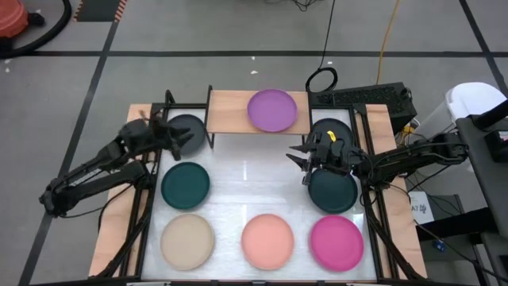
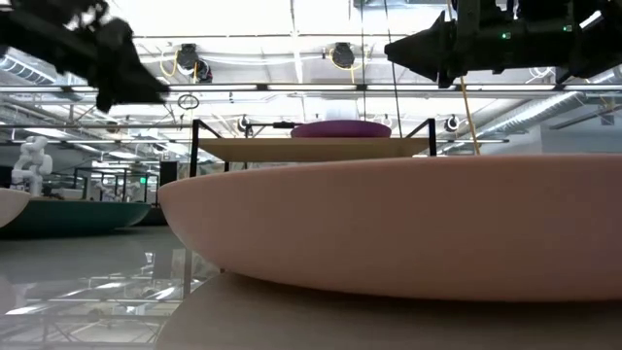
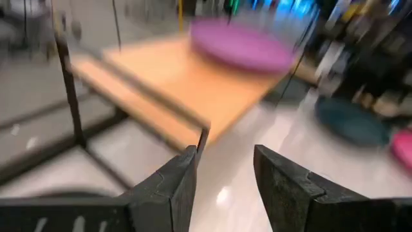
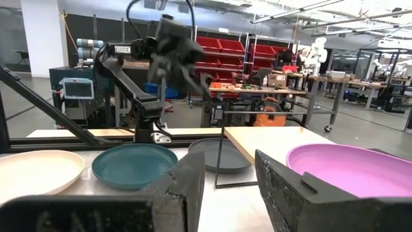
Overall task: Place and stack plates onto a shelf
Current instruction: Stack the left black plate on top of the violet plate on the shelf
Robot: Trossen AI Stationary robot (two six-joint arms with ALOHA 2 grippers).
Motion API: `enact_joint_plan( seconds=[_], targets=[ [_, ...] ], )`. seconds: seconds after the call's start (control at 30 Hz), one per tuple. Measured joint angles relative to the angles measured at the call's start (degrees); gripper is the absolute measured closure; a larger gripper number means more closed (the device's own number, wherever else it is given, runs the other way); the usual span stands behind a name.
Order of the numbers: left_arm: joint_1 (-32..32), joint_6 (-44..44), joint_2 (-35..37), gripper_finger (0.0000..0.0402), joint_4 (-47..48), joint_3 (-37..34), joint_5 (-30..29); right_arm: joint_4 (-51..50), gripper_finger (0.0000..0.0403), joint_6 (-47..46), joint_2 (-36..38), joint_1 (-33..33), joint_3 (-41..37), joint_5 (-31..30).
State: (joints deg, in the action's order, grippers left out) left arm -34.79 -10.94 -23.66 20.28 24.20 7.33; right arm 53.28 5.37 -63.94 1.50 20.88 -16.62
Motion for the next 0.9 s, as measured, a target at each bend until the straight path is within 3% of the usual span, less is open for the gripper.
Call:
enact_joint_plan(
  seconds=[0.23, 0.6, 0.9],
  targets=[
    [0.0, 3.1, -12.7, 0.0243, 12.3, 6.6, -9.5, 0.0, 0.0282, 0.0, 0.0, 0.0, 0.0, 0.0],
    [1.8, -1.1, -26.0, 0.0243, 12.5, 9.1, -12.0, 0.0, 0.0282, 0.0, 0.0, 0.0, 0.0, 0.0],
    [1.9, -7.0, -31.7, 0.0243, 12.5, 7.8, -16.9, -0.2, 0.0282, 0.0, 0.0, 0.0, 0.0, 0.1]
  ],
)
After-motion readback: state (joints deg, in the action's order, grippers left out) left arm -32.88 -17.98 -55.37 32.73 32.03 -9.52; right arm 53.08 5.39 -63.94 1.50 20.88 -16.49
